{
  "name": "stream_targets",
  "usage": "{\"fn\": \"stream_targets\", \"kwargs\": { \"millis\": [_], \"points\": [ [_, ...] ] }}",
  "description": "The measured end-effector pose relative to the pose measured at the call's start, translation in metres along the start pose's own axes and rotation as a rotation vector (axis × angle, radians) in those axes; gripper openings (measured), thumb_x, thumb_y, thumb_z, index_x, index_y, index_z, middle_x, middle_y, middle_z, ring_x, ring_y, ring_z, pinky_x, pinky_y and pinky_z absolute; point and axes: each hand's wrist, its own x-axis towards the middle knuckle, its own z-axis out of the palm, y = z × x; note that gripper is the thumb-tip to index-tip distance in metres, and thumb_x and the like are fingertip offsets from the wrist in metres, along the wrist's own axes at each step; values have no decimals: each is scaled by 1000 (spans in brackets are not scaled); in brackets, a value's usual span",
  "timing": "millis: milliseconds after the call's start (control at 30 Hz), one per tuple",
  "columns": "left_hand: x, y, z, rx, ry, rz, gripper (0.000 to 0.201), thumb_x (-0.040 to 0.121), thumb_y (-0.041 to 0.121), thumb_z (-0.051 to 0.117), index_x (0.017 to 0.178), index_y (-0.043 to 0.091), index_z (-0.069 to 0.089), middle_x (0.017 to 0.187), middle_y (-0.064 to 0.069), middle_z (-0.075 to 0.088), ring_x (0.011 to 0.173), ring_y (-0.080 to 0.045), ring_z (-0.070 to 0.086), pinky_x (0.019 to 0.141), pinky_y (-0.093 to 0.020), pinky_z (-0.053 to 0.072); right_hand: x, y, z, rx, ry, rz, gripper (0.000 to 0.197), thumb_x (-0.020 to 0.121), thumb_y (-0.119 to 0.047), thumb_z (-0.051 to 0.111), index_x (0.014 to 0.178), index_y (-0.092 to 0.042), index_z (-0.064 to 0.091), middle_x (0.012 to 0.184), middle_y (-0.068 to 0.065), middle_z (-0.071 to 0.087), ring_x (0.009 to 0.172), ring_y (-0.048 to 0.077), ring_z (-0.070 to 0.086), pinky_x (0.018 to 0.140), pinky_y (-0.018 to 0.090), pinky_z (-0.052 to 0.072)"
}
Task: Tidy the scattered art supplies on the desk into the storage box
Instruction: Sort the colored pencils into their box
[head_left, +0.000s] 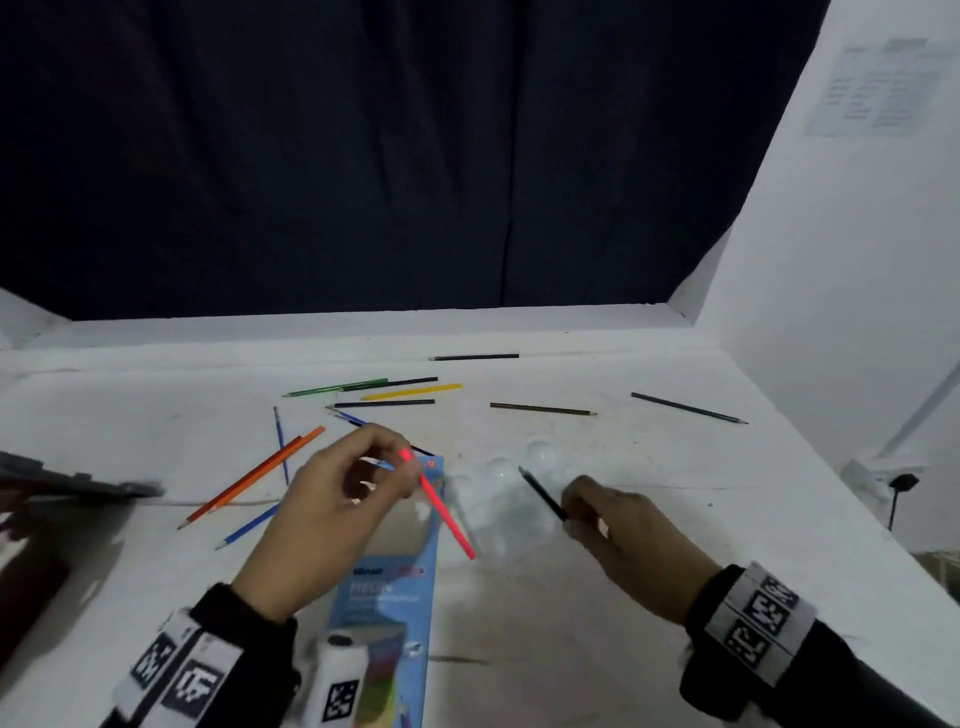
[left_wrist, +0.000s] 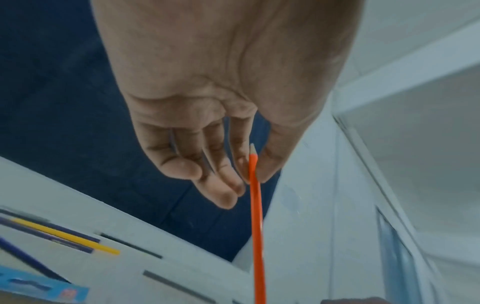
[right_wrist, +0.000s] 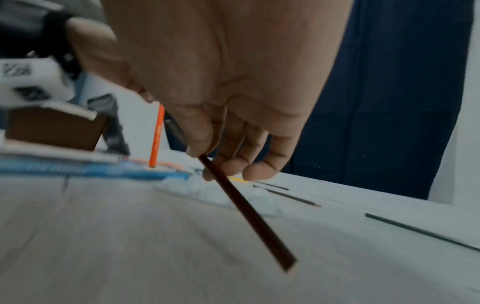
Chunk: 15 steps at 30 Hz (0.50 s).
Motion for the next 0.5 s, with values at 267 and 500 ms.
{"fn": "stream_targets", "kwargs": {
  "millis": [267,500],
  "points": [
    [13,-32,-45,-229,261,-89,11,99,17,54,101,10,62,93,-17,71,87,-27,73,73,-21,53,67,-59,44,389,92,23,72,85,-10,66,136,-43,26,85,-7,61,68,10,63,60,18,51],
    [53,-68,-54,-99,106,-133,12,102,16,49,104,10,60,82,-1,60,75,-19,69,74,-27,56,121,-74,67,362,82,87,80,82,-6,61,141,-37,18,82,-2,63,70,10,64,65,26,56]
  ]
}}
